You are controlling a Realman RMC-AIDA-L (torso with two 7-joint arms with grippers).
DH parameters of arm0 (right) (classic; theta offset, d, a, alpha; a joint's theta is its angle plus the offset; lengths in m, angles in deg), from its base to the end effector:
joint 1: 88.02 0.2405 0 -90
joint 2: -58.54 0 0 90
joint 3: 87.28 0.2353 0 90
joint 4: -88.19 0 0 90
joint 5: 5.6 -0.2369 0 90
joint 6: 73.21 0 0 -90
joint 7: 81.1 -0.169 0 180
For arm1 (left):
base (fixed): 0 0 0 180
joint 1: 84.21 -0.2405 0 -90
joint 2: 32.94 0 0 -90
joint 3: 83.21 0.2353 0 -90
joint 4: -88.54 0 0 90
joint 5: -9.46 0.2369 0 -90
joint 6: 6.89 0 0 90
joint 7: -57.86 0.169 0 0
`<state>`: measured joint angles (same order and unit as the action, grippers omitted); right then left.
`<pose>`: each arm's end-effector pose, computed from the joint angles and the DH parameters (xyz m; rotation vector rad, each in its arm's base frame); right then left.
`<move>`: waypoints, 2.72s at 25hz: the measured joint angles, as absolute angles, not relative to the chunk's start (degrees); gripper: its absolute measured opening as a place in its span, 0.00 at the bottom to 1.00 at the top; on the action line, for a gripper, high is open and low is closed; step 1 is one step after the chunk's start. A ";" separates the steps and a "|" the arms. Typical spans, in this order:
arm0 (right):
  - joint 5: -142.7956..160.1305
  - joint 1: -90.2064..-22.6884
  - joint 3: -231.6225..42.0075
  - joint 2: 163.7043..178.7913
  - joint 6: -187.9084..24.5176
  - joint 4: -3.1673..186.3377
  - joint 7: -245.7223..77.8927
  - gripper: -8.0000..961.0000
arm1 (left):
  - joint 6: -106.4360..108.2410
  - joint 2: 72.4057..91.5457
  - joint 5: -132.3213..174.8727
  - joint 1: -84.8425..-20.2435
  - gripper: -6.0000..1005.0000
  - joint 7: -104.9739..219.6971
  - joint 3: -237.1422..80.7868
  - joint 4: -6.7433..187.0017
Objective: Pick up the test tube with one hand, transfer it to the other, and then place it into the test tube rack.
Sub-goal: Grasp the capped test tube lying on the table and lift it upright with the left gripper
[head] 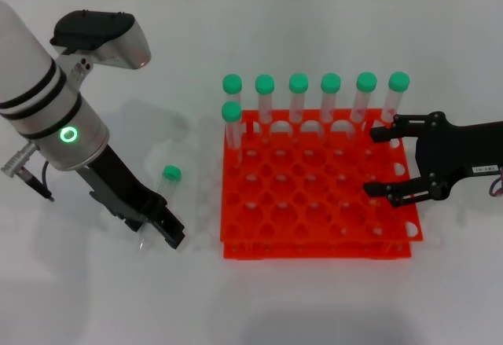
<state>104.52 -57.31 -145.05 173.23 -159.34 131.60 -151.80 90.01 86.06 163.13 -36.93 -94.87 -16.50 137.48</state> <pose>0.2337 0.3635 -0.0092 -2.8951 0.1215 0.4150 -0.2120 0.3604 -0.0350 -2.5196 -1.5259 0.7471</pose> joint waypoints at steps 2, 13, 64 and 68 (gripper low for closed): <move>104.52 -57.18 -145.02 173.23 -159.34 131.60 -151.58 0.89 | 90.01 86.06 163.12 -36.93 0.78 -95.00 -16.50 137.45; 104.51 -56.94 -144.70 173.23 -159.25 131.60 -151.23 0.89 | 90.05 86.06 162.84 -36.87 0.56 -95.42 -16.52 137.22; 104.35 -56.54 -144.59 173.58 -159.09 132.49 -151.24 0.89 | 87.31 86.09 164.15 -34.07 0.25 -95.55 -14.34 131.92; 104.32 -56.38 -144.59 173.58 -158.93 132.49 -151.24 0.89 | 87.22 86.00 164.12 -33.98 0.30 -95.54 -14.32 131.91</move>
